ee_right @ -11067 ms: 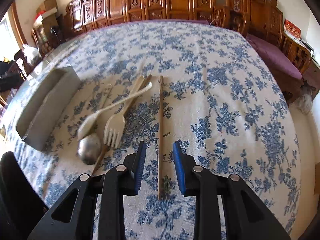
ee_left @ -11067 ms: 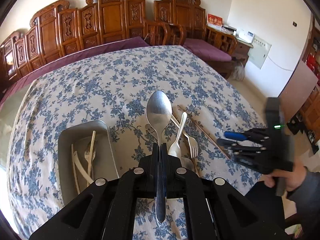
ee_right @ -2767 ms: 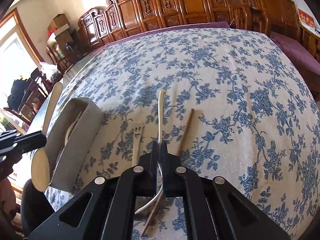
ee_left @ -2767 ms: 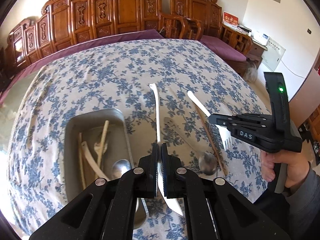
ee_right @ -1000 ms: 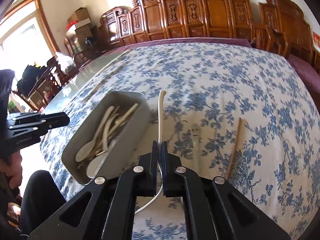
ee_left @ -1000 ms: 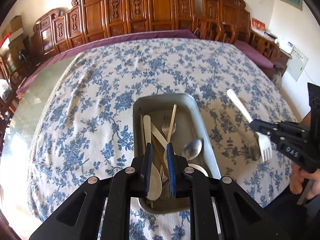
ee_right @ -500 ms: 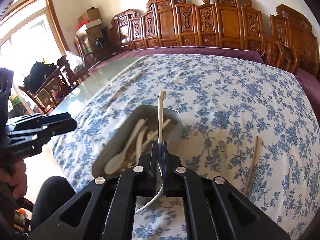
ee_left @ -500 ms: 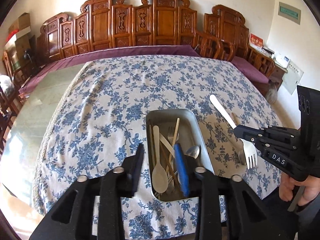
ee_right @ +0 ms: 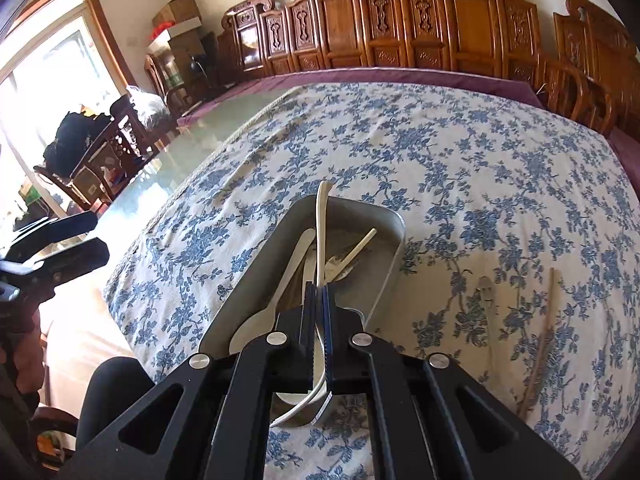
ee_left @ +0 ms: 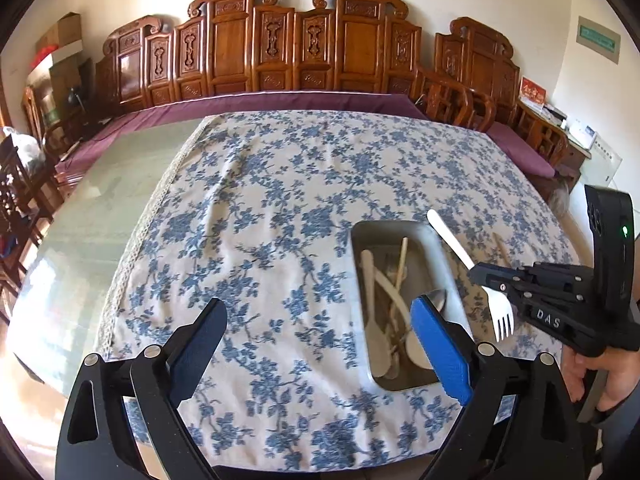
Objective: Organize utensils
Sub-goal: 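Lower the white plastic spoon into the grey tray and open the right tool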
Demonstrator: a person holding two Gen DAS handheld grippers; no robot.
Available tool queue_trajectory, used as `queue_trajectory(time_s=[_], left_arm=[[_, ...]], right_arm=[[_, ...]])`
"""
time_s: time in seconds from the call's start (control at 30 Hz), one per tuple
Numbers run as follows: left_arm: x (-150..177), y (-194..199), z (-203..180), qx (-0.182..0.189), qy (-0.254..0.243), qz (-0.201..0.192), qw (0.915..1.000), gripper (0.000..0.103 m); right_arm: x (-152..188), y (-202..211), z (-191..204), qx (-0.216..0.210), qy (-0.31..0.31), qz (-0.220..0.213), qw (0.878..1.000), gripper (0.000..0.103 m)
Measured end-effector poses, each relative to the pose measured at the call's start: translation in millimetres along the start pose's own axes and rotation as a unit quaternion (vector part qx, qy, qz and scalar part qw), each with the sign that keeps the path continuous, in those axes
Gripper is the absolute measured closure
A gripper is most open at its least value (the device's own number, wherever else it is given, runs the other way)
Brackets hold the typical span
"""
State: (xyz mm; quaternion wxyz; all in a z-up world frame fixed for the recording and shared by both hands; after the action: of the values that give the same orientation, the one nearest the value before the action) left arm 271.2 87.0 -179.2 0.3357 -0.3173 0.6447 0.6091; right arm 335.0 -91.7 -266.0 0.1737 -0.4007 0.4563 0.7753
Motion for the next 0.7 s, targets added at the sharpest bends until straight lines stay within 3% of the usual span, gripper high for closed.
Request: queue_trajectory(time_s=[0.4,0.7], left_arm=[[12,1,25,-0.005,0.011,0.009,0.9999,0.014],[18,2,29,-0.008,0.019,0.009,0.9997,0.014]], right_arm=[[15,-56,9,0.006,-0.035,0.04,0.999,0.099],[23,-83,10,0.041,-0.007,0.046,0.998,0.099]])
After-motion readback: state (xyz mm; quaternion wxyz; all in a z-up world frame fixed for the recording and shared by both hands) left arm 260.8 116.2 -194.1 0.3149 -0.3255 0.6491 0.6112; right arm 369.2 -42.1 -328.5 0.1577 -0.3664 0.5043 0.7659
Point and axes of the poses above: each gripper's, at about its wrist camera, not at the fingertips, and y roughly against the way its jaws point, z to its left, x to its underside, the point moved 10 cm from there along -y, roughly the way its jaws point, and after that the axes turned 15 degrees about -z, right-handed, at the moved point
